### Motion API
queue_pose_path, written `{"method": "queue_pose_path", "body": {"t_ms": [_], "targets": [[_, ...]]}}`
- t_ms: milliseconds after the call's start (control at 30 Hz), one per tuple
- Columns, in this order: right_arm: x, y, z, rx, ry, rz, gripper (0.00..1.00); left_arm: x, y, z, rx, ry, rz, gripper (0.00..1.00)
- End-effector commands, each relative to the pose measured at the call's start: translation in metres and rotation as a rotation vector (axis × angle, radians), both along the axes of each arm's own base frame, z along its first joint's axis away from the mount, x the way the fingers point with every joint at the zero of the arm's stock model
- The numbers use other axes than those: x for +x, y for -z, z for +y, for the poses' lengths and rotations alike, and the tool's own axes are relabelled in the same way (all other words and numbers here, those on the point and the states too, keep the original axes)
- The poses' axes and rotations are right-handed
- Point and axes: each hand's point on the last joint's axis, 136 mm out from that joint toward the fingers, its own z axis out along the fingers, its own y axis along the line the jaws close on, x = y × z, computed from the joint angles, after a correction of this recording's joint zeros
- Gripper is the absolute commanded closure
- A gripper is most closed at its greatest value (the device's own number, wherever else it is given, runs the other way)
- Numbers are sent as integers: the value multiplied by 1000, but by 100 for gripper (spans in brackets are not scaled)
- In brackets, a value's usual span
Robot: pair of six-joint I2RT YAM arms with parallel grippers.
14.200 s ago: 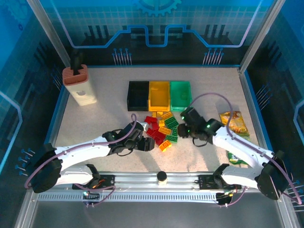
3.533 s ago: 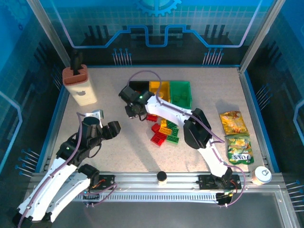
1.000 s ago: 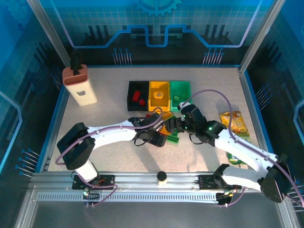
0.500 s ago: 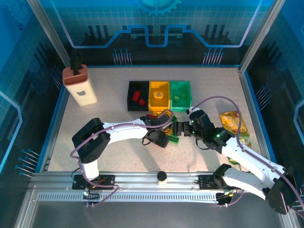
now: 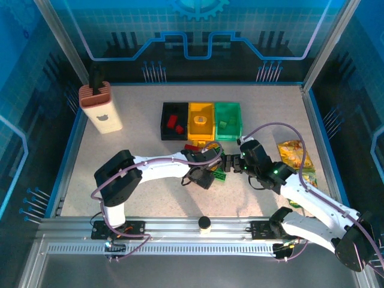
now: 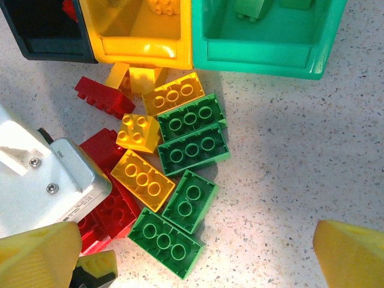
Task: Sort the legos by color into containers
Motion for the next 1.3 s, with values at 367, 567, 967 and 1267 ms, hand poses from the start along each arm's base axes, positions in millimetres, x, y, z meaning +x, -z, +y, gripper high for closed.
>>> {"method": "queue_pose_path", "body": {"t_ms": [367,567,967,1267], "targets": [[7,-10,8,54,-8,-24,0,-9,5,16,68,-14,-1,17],[7,-10,9,61,-9,-26,0,-7,-1,19,72,-24,-21,10],[4,-7,2,65,17,-31,0,2,-18,30,75,-39,-53,10],[3,-8,0,77,27,-35,0,3,4,31,81,-43,-3,12]]}}
